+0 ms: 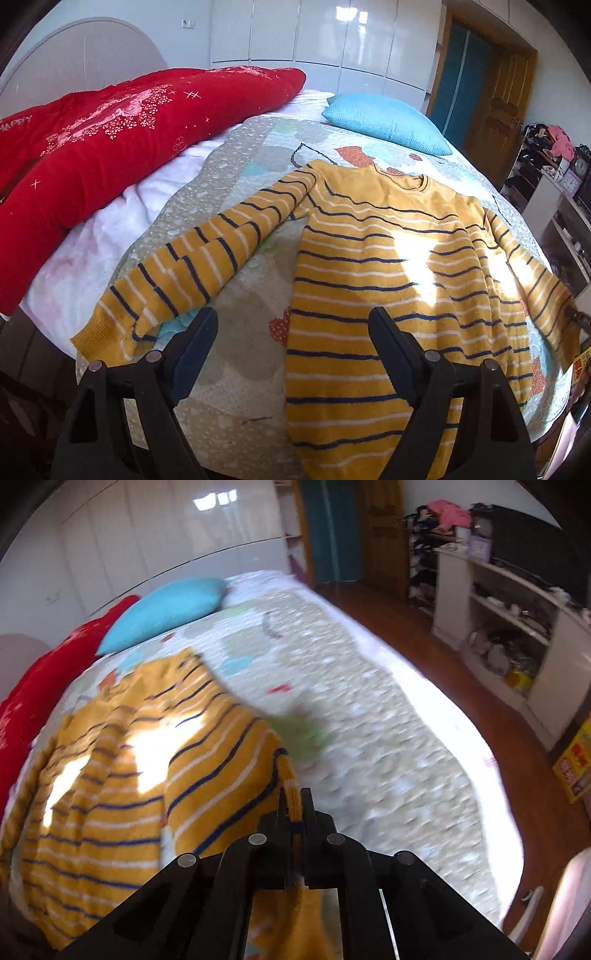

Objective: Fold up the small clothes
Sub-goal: 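Grasp the sleeve cuff with the right gripper and lift it across the body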

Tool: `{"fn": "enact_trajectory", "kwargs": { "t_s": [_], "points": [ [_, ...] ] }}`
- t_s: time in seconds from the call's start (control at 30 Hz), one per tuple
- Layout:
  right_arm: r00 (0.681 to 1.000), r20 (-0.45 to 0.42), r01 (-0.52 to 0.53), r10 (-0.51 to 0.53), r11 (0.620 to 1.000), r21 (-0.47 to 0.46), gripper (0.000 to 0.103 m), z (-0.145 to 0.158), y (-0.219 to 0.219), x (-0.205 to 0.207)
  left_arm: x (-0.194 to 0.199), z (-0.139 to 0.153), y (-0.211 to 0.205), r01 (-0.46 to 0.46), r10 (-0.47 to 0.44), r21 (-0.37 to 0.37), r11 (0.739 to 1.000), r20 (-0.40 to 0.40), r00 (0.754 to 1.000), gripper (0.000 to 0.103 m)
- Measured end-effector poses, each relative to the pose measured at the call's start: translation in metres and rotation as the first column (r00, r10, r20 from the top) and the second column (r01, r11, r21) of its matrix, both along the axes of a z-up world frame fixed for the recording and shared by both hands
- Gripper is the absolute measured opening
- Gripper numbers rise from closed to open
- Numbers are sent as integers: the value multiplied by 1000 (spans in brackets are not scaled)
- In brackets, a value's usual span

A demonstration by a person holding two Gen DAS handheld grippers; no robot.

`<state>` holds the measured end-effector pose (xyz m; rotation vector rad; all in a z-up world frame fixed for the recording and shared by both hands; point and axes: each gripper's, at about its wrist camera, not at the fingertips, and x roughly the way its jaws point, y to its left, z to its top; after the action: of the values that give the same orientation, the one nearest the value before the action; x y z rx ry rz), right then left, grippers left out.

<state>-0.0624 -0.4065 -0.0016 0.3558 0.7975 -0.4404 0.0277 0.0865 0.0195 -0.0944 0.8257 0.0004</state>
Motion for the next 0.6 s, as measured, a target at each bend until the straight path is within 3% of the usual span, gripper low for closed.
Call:
{"fn": "enact_trajectory", "kwargs": {
  "t_s": [0.03,0.1,0.13,0.17,0.27,0.33,0.4,0.43,0.47,0.5,0.53,0.57,0.6],
  "points": [
    [996,-26,84,-86,994,-68,4,2,-17,3,0,-2,2,-4,4,1,1000,-4,1000,83],
    [957,-99,247,-274,943,-223,13,3,-45,5,-1,-9,7,-17,17,-9,1000,-30,999,83],
    [939,-117,290,-323,928,-235,13,3,-51,2,-1,-15,10,-23,22,-24,999,-51,998,83],
    [945,-95,293,-313,940,-175,16,6,-52,-5,-3,-19,12,-26,24,-37,999,-65,998,83],
    [994,32,98,-102,990,101,60,8,-18,-26,-8,-41,11,1,-11,-73,997,-133,991,83],
    [990,120,-102,74,963,248,61,1,23,-35,-13,-55,3,46,-62,-95,994,-167,984,82],
    [962,164,-262,218,906,333,61,-11,67,-33,-19,-63,-10,88,-100,-74,993,-176,979,82],
    [950,170,-306,262,889,341,61,-16,87,-32,-21,-66,-16,101,-108,-48,994,-178,978,75],
    [942,165,-331,291,883,334,61,-22,102,-29,-22,-72,-23,103,-99,8,995,-200,975,51],
    [941,134,-338,311,882,329,58,-30,116,-26,-25,-75,-25,102,-91,44,994,-213,973,46],
    [941,87,-336,327,877,344,42,-41,128,-21,-29,-72,-23,104,-94,42,994,-200,975,43],
    [941,60,-331,333,870,364,37,-49,133,-20,-33,-68,-18,100,-92,32,995,-194,977,34],
    [943,79,-330,324,873,359,36,-49,134,-23,-36,-66,-12,91,-86,19,996,-191,978,33]
  ]
}}
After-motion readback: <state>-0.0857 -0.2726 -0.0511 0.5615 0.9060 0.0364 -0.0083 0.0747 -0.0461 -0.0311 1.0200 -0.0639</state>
